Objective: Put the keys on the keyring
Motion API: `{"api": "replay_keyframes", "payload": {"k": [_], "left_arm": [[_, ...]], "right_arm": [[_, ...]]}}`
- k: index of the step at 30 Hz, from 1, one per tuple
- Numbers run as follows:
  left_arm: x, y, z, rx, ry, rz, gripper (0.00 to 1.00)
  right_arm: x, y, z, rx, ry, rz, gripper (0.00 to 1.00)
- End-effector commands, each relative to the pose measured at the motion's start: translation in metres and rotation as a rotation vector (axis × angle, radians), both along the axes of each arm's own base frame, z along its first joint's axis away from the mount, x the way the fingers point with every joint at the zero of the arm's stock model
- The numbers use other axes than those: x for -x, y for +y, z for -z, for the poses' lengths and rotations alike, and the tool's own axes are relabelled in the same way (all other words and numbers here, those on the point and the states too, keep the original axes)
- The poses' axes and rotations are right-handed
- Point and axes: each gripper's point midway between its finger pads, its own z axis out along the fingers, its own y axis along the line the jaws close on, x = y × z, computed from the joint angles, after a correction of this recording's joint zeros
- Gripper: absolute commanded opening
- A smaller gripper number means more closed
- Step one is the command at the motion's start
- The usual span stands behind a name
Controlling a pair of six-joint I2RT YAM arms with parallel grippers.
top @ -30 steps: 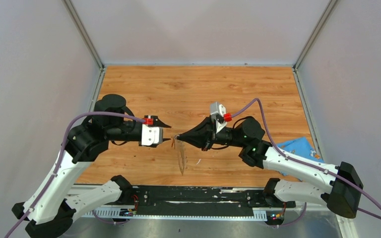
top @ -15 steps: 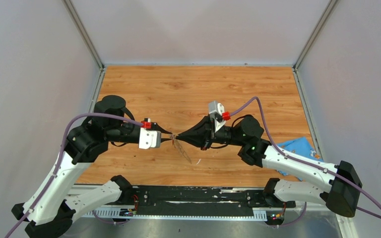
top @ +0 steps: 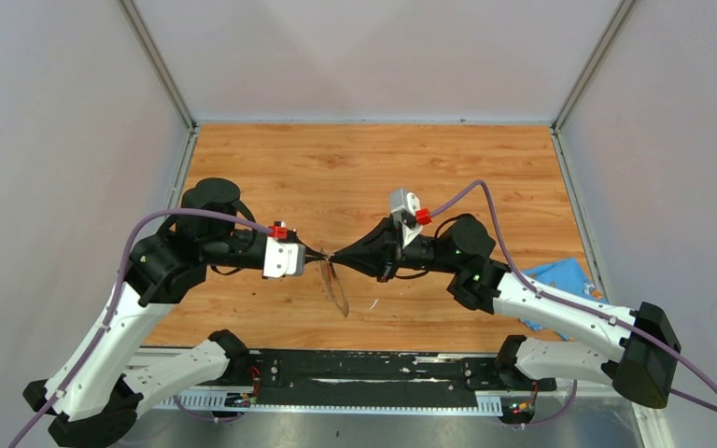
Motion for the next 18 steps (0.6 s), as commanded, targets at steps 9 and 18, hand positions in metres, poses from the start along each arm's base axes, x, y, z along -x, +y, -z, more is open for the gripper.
{"api": "replay_keyframes", "payload": {"k": [9,18], "left_arm": [[0.004,0.004,0.021,-0.039,-0.099,0.053,0.00],[0.014,0.000,0.029,-0.073,-0.223,0.138,0.01]], "right_arm": [[-0.011,-0.005,-0.021,-0.047,-0.028,0.064,0.00],[-0.016,-0.003,-0.012,-0.043,0.018,0.084,0.00]]}}
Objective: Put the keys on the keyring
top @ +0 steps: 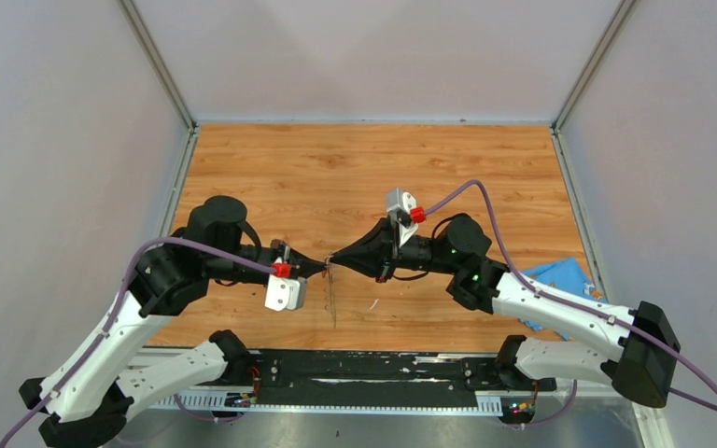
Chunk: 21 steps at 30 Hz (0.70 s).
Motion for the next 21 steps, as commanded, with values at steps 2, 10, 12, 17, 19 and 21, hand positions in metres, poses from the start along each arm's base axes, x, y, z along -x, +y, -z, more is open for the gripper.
{"api": "replay_keyframes", "payload": {"k": [2,10,12,17,19,21], "left_arm": [[0.010,0.000,0.002,-0.014,-0.044,0.057,0.23],[-0.005,0.013,-0.006,-0.027,-0.119,-0.047,0.12],[-0.008,0.014,-0.010,-0.015,-0.115,-0.081,0.11],[-0.017,0.013,-0.020,0.055,0.003,-0.206,0.30],[-0.020,0.011,-0.017,0.084,0.090,-0.268,0.37],[-0.025,0.010,-0.012,0.105,0.157,-0.330,0.53]], "right_arm": [[-0.012,-0.006,-0.023,-0.076,-0.028,0.070,0.00],[-0.015,-0.010,-0.010,0.004,-0.038,0.099,0.00],[-0.016,-0.011,-0.005,0.042,-0.038,0.108,0.00],[-0.019,-0.017,0.001,0.095,-0.054,0.141,0.00],[-0.020,-0.017,-0.003,0.091,-0.065,0.144,0.00],[-0.022,-0.016,-0.002,0.110,-0.071,0.152,0.00]]}}
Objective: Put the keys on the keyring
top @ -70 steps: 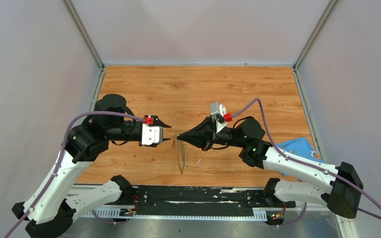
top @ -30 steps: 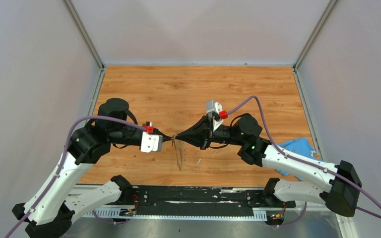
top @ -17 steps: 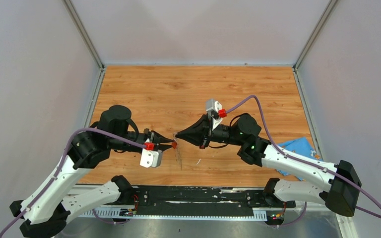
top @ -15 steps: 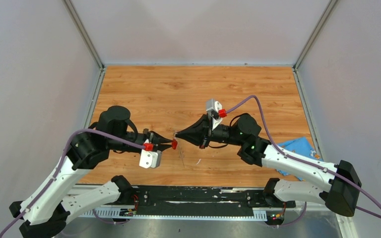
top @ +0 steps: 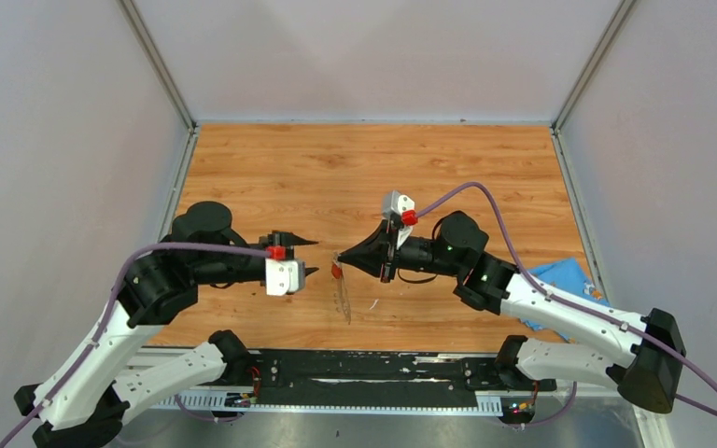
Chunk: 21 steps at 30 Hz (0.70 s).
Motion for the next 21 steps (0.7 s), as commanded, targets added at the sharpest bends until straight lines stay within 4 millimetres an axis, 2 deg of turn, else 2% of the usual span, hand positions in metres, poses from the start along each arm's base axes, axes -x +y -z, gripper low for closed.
{"api": "replay_keyframes", "payload": {"k": [1,5,7,9,14,17,21], "left_arm": [[-0.017,-0.001,0.003,0.103,0.158,-0.196,0.62],[-0.052,0.016,0.018,0.153,0.216,-0.441,0.80],[-0.076,0.031,0.025,0.173,0.284,-0.596,0.98],[-0.101,0.050,0.033,0.183,0.348,-0.745,1.00],[-0.151,0.100,0.054,0.202,0.503,-1.005,1.00],[-0.170,0.131,0.065,0.214,0.558,-1.111,1.00],[-0.183,0.151,0.080,0.181,0.569,-1.170,1.00]], "right_arm": [[-0.010,-0.007,-0.028,-0.017,-0.079,0.056,0.00],[-0.024,-0.009,-0.006,0.062,-0.069,0.120,0.00],[-0.031,-0.010,0.006,0.083,-0.070,0.155,0.00],[-0.039,-0.007,0.016,0.099,-0.065,0.177,0.00],[-0.065,0.023,0.039,0.144,-0.065,0.153,0.00],[-0.083,0.044,0.047,0.127,-0.066,0.103,0.00],[-0.105,0.069,0.050,0.070,-0.093,0.028,0.00]]}}
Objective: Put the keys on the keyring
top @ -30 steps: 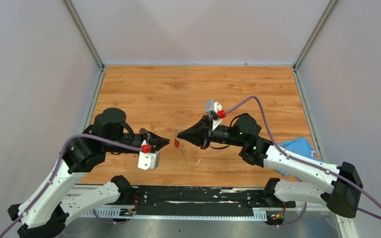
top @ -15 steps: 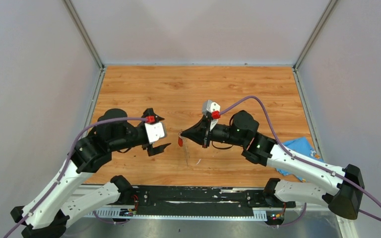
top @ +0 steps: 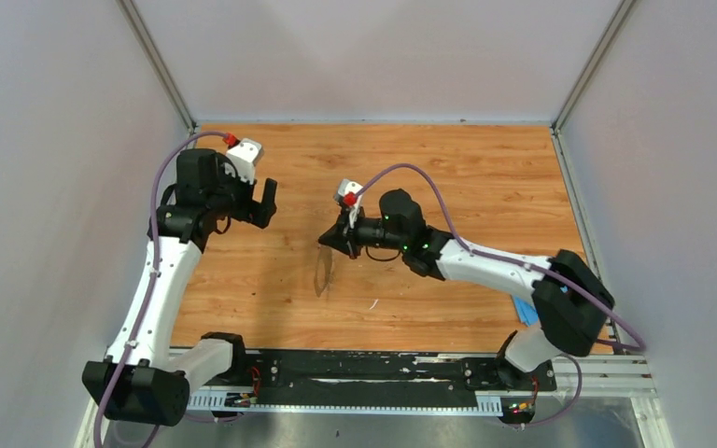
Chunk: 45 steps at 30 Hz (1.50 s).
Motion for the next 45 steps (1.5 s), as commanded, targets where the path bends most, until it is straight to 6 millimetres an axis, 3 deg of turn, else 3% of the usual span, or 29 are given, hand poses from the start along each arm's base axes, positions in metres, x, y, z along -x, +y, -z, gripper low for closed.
{"api": "replay_keyframes", "payload": {"k": [1,5,11,17,22,25,27,28,29,34,39,42,45], "left_arm": [[-0.011,0.014,0.000,0.012,0.016,-0.049,1.00],[-0.018,0.025,0.016,0.020,0.055,-0.081,1.00],[-0.024,0.030,0.035,0.012,0.000,-0.103,1.00],[-0.023,0.028,0.052,0.025,0.010,-0.107,1.00],[-0.020,0.025,0.060,0.048,0.001,-0.104,1.00],[-0.019,0.023,0.064,0.058,-0.007,-0.101,1.00],[-0.020,0.023,0.065,0.063,-0.018,-0.103,1.00],[-0.020,0.023,0.066,0.064,-0.020,-0.103,1.00],[-0.021,0.023,0.066,0.063,-0.025,-0.101,1.00],[-0.029,0.032,0.069,0.050,-0.089,-0.113,1.00],[-0.045,0.049,0.094,0.035,-0.199,-0.139,1.00],[-0.050,0.047,0.124,0.050,-0.150,-0.127,1.00],[-0.053,0.045,0.149,0.078,-0.127,-0.132,1.00]], "right_arm": [[-0.027,0.029,-0.040,-0.167,-0.099,-0.104,0.00],[-0.046,0.022,-0.023,-0.172,-0.033,-0.075,0.00],[-0.056,-0.030,0.040,-0.060,0.040,0.042,0.00],[-0.049,-0.080,0.094,0.047,0.101,0.154,0.00],[-0.036,-0.107,0.125,0.150,0.152,0.222,0.14],[-0.042,-0.127,0.131,0.178,0.174,0.358,0.35],[-0.049,-0.144,0.133,0.195,0.172,0.469,0.70],[-0.053,-0.152,0.131,0.202,0.164,0.519,0.95],[-0.058,-0.161,0.126,0.202,0.151,0.578,0.99],[-0.085,-0.228,0.093,0.193,0.079,0.950,1.00],[-0.099,-0.324,0.072,0.254,-0.033,1.363,1.00],[-0.102,-0.373,0.072,0.310,-0.084,1.536,1.00],[-0.102,-0.409,0.088,0.388,-0.059,1.638,1.00]]}}
